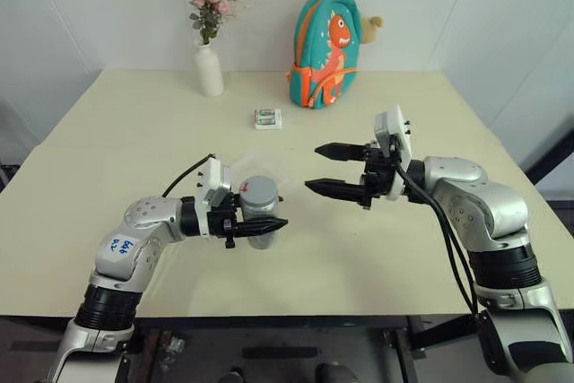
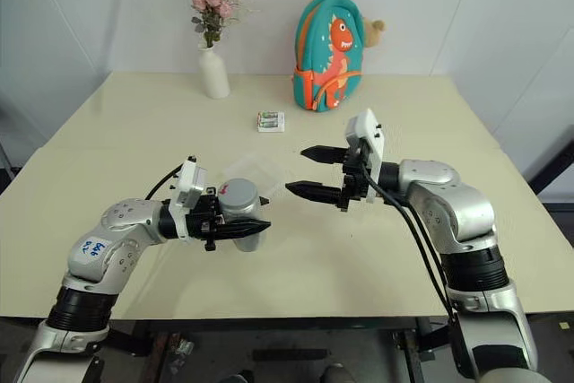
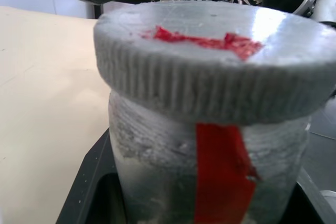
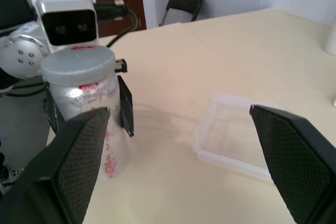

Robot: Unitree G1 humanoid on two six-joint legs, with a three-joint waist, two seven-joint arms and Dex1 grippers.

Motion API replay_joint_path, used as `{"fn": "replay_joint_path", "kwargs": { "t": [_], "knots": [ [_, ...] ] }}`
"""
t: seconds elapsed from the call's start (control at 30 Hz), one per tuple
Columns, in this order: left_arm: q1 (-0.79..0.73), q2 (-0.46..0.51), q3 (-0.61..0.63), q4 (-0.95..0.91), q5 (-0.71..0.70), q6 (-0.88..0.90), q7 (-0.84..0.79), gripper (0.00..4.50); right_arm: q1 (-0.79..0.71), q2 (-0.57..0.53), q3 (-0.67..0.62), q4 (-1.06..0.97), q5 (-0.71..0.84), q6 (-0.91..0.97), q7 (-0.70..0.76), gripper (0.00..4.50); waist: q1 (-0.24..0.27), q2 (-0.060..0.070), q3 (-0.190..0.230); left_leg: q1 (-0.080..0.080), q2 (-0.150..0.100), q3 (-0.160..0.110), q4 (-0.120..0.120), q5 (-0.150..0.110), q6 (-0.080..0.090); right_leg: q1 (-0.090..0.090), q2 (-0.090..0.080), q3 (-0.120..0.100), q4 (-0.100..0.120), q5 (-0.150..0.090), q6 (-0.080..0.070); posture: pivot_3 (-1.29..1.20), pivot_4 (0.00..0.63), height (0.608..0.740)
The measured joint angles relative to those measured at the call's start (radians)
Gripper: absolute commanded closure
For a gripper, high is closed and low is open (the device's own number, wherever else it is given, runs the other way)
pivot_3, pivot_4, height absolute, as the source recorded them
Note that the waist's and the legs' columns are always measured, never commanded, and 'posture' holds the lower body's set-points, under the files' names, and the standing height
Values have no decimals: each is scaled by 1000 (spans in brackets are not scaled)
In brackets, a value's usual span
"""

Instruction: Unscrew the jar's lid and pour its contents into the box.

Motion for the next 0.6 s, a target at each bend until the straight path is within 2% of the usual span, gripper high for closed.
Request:
{"fn": "replay_joint_path", "kwargs": {
  "t": [0.23,0.4,0.6],
  "knots": [
    [0,1,1,0,0,0,-7,2500,0,61,13,-95,77,60,-1,13,5,0,0,-1,0,0,1,0,0,0,0,0,0,0,0,0,150,740],
    [-4,2,0,1,0,0,-9,2500,-48,157,77,-102,70,62,-52,13,5,0,0,0,0,0,2,0,0,0,0,0,1,0,0,0,150,740],
    [-5,-1,0,1,0,0,-9,2500,-53,190,135,-107,27,57,-76,13,8,0,0,-1,0,0,1,0,0,0,0,0,0,0,0,0,150,740]
  ]
}}
